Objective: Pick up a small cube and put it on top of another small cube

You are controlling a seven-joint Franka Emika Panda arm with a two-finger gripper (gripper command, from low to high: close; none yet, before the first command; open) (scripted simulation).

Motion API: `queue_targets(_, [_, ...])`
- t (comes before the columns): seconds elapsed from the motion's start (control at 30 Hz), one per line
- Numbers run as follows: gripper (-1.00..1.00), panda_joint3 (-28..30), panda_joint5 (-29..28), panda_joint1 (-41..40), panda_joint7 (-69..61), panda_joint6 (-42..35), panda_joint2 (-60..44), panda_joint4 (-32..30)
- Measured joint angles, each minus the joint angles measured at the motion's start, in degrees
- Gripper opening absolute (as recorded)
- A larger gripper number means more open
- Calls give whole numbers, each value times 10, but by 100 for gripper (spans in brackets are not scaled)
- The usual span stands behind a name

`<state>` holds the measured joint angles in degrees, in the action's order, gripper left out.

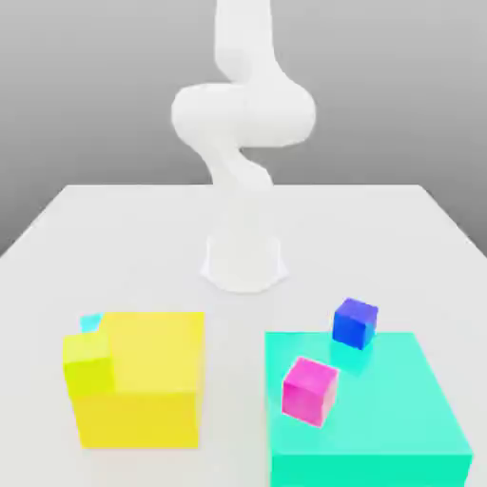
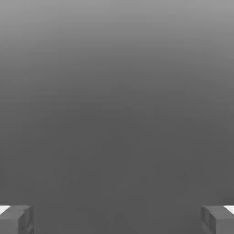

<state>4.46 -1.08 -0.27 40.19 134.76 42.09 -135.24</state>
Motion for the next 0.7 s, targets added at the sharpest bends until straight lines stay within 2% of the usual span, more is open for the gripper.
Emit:
queue_targets(0.4, [0, 228, -53, -25, -314, 167, -216, -184])
queue_targets(0.7, [0, 356, -87, -67, -535, 283, -366, -313])
